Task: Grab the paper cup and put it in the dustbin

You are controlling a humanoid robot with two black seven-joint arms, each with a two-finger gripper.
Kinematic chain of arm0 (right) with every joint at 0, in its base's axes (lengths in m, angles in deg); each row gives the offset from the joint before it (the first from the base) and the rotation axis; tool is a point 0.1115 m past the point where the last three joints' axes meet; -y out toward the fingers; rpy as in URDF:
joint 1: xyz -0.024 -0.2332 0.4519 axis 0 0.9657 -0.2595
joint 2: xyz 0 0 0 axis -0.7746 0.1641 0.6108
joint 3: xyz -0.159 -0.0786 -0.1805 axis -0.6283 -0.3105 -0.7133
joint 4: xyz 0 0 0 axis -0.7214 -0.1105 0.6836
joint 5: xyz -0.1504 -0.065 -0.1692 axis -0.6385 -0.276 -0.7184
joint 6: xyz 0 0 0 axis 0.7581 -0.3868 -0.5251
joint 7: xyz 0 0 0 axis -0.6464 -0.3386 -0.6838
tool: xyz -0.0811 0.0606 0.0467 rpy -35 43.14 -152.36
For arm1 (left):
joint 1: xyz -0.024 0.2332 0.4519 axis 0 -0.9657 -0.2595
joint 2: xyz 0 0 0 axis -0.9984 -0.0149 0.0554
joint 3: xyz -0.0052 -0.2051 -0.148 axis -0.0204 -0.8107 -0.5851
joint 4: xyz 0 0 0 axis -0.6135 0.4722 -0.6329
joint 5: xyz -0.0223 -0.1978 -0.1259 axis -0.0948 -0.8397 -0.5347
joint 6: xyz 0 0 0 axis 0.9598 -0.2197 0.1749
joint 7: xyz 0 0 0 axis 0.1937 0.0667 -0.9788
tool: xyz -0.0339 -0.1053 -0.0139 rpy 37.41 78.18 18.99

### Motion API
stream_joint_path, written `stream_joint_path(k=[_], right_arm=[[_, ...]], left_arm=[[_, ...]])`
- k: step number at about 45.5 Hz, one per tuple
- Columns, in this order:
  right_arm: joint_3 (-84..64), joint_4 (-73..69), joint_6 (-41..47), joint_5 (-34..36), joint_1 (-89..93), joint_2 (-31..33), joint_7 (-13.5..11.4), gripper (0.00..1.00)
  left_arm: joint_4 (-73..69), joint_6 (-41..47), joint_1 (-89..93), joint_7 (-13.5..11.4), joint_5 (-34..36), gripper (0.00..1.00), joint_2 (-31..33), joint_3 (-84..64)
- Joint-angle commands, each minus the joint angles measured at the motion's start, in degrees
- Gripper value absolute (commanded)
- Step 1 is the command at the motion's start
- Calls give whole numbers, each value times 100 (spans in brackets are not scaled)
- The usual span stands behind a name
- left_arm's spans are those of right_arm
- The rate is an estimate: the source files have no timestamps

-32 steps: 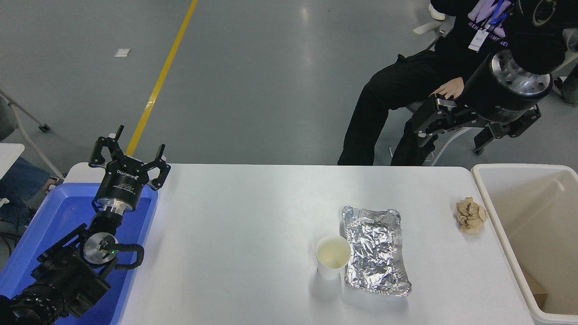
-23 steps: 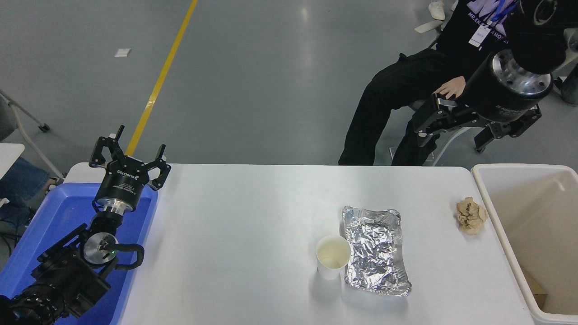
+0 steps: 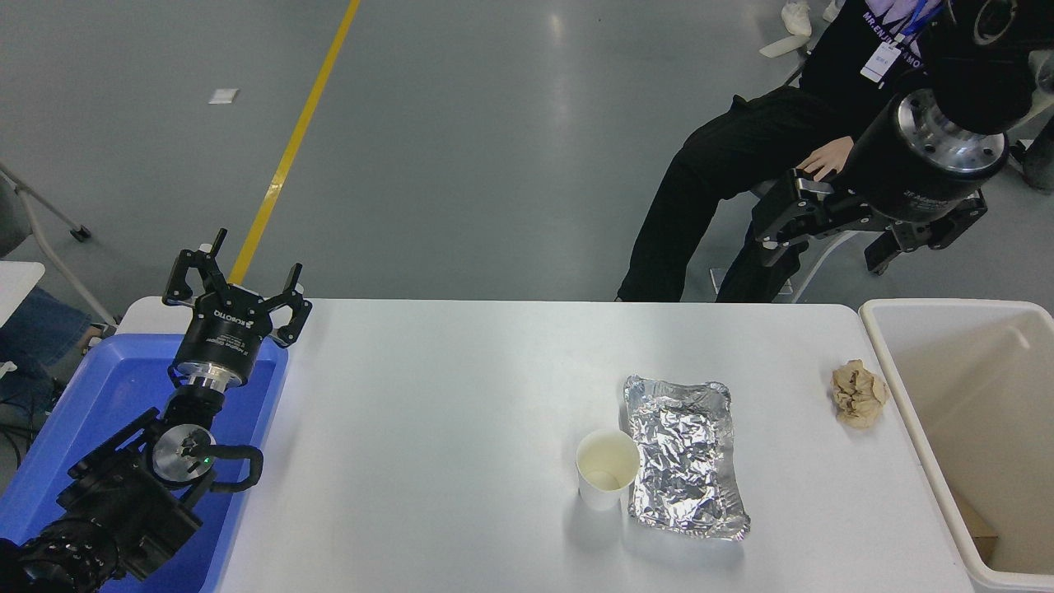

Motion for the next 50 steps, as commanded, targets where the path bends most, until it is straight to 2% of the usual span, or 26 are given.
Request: stream_joint_path(k=[1,39,50], right_arm=[[3,0,0,0,-7,-3,0,100],[-85,0,0,0,63,-20,0,100],[-76,0,0,255,150,-38,0,100]], left_arm=[[0,0,0,-9,0,98,-5,1],[0,0,0,0,0,98,-5,-8],[0,0,0,0,0,98,-5,-8]])
